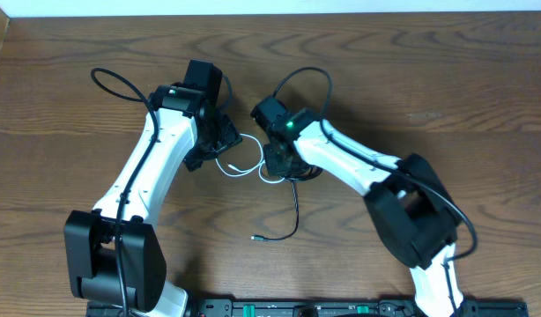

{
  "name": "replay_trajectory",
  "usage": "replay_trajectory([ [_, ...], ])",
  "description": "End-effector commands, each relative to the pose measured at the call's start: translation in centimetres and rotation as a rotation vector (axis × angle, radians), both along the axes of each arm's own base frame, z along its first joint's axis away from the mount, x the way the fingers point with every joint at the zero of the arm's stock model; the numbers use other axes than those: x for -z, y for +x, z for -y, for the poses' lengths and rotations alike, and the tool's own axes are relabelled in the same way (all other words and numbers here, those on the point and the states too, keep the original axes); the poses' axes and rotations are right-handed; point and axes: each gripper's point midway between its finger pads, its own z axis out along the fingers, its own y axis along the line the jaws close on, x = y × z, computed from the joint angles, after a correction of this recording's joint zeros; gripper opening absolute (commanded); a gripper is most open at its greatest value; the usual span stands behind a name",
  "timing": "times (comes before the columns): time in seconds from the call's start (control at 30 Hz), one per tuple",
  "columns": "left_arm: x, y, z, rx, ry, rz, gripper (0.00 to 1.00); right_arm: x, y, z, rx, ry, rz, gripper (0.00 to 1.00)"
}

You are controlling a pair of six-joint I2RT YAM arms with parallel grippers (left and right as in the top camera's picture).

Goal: Untangle cables

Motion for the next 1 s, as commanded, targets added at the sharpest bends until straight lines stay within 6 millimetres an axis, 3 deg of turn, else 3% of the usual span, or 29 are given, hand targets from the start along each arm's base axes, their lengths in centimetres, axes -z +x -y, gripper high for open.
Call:
replay_trajectory([
  [0.0, 0.6, -0.2, 0.7, 0.007, -0.019, -0.02, 0.78, -10.2, 1.5, -2.8, -0.141, 0.213, 0.171, 0.01],
  [0.13, 0.5, 0.4, 1.7, 0.029, -0.033, 0.014, 0.78, -17.7, 0.5, -4.4, -0.21, 0.407, 0.278, 0.01],
  [0.27, 0.4, 0.6, 2.1, 0.039, -0.037, 0.027, 0.78, -24.4, 0.2, -4.3, -0.235, 0.519, 0.435, 0.01],
  [0.43, 0.4, 0.5, 2.1, 0.04, -0.036, 0.022, 0.77, -29.1, -0.5, -3.6, -0.243, 0.588, 0.539, 0.01],
  [0.67, 0.5, 0.5, 2.1, 0.04, -0.035, 0.021, 0.78, -32.9, 0.0, -2.8, -0.252, 0.639, 0.664, 0.01],
  [0.97, 0.9, 0.6, 2.1, 0.04, -0.033, 0.012, 0.78, -44.7, 0.2, 3.4, -0.17, 0.773, 1.016, 0.01],
])
